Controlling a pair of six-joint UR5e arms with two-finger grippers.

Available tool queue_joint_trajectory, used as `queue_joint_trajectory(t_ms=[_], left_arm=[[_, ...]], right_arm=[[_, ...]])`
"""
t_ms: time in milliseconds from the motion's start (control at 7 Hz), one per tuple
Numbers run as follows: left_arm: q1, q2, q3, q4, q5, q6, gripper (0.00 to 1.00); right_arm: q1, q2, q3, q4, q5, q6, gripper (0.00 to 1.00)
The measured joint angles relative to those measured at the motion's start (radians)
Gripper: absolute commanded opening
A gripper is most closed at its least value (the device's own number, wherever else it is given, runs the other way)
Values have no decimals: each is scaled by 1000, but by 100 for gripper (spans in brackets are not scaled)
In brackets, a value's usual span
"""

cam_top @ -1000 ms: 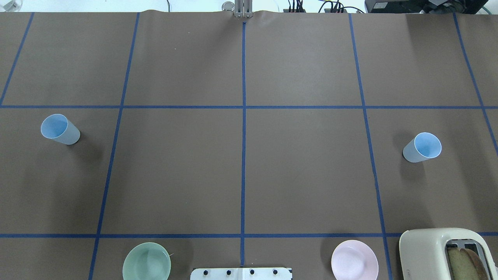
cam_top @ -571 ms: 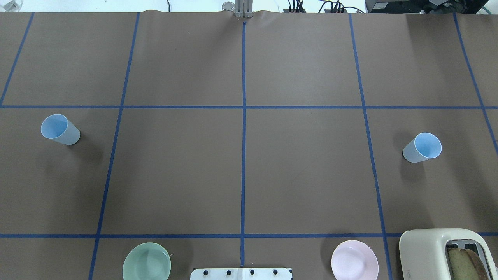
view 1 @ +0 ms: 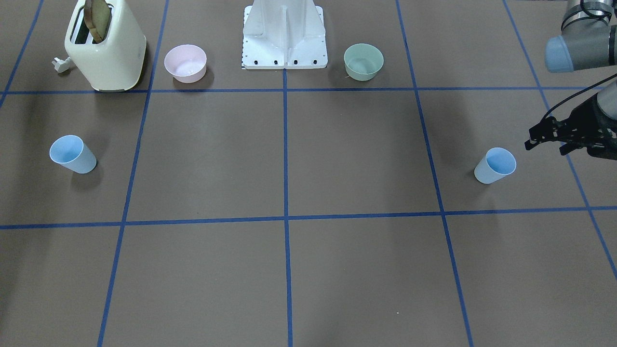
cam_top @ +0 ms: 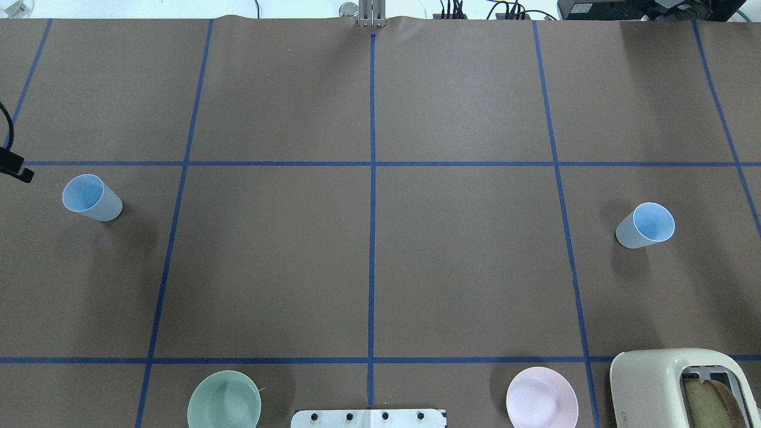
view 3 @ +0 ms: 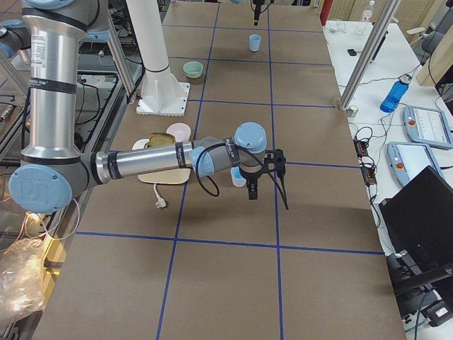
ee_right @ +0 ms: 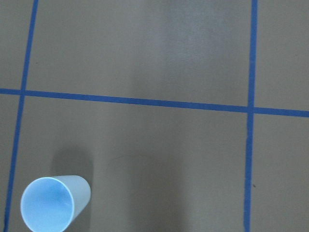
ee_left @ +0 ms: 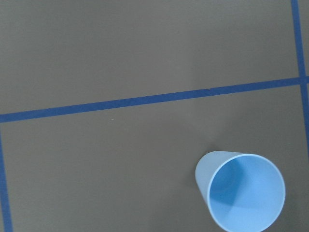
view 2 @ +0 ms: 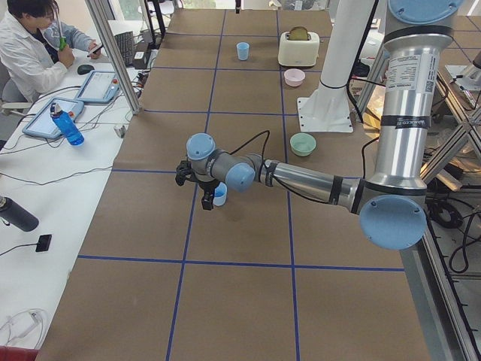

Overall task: Stack blue cups with both arms
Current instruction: 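Lower the left gripper onto a blue cup while the right grips the other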

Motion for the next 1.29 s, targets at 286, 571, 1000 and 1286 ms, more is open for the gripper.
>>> queue_joint_trajectory(t_ms=[286,571,1000,1286], left_arm=[[38,-12,5,-3,0,-27,95],[67,-20,14,-6,2,-46,95],[76,-23,42,-35,2,-49,69],[83,-42,65,-40,1,-53,68]], right_arm=[[-35,29,-7,49,7,23,100],[-116,26,-8,66,-23,31,99],[-219,6,-7,70,-91,30,98],[-245,2,-9,71,-99,30,98]])
